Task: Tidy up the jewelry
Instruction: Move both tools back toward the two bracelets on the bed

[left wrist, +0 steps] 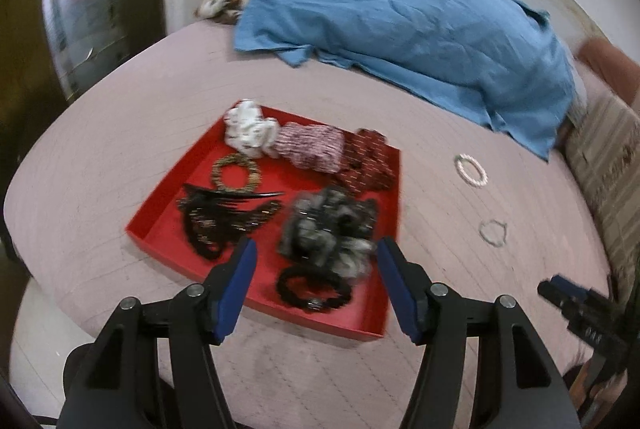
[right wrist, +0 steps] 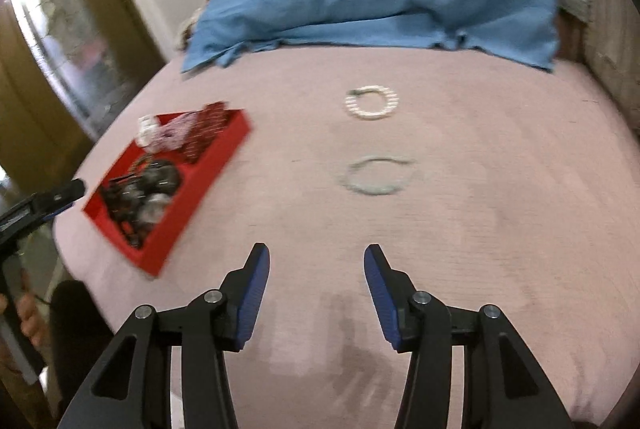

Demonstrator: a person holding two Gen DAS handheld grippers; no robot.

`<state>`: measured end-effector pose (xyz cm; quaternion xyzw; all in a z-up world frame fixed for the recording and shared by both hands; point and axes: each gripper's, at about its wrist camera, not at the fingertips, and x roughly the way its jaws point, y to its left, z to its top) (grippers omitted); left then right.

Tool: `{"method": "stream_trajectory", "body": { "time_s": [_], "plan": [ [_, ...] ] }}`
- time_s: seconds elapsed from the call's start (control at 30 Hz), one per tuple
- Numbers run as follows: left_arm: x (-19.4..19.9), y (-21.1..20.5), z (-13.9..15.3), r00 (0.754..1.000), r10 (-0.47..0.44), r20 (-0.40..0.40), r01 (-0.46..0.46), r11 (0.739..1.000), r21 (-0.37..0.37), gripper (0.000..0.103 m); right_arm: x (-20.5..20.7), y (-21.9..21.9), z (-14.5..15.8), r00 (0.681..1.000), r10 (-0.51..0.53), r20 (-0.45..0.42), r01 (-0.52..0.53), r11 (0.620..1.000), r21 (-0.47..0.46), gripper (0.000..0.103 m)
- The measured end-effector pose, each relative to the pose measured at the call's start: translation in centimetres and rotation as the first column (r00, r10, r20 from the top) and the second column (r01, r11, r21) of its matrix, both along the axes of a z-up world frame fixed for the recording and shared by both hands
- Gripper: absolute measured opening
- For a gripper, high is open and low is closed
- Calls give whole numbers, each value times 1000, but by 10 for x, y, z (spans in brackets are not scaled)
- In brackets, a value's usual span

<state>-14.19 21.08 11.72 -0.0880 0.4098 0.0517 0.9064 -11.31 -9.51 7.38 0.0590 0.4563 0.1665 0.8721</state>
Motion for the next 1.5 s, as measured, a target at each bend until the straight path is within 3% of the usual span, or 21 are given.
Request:
{"method": "stream_trajectory", "body": {
  "time_s": [0.17, 0.6, 1.07, 1.5],
  "plan": [
    [0, -31, 0, 998, -70, -10, 70, 996, 58, 62, -5, -25, -1, 998, -61, 20, 61, 998, -22, 60],
    [-8, -82, 1, 985, -168, -28, 171, 969, 180, 64, -16, -51, -9, 993, -112, 24, 112, 994, -5, 63],
    [14, -115, -4, 971, -225, -75, 237, 940, 246, 67, 1, -69, -5, 991, -128, 46, 127, 992, 7, 68],
    [55, -143, -11, 959, -264, -106, 283, 926, 250, 67, 30, -72, -10, 993, -112, 45, 112, 994, -1, 69]
  ]
}}
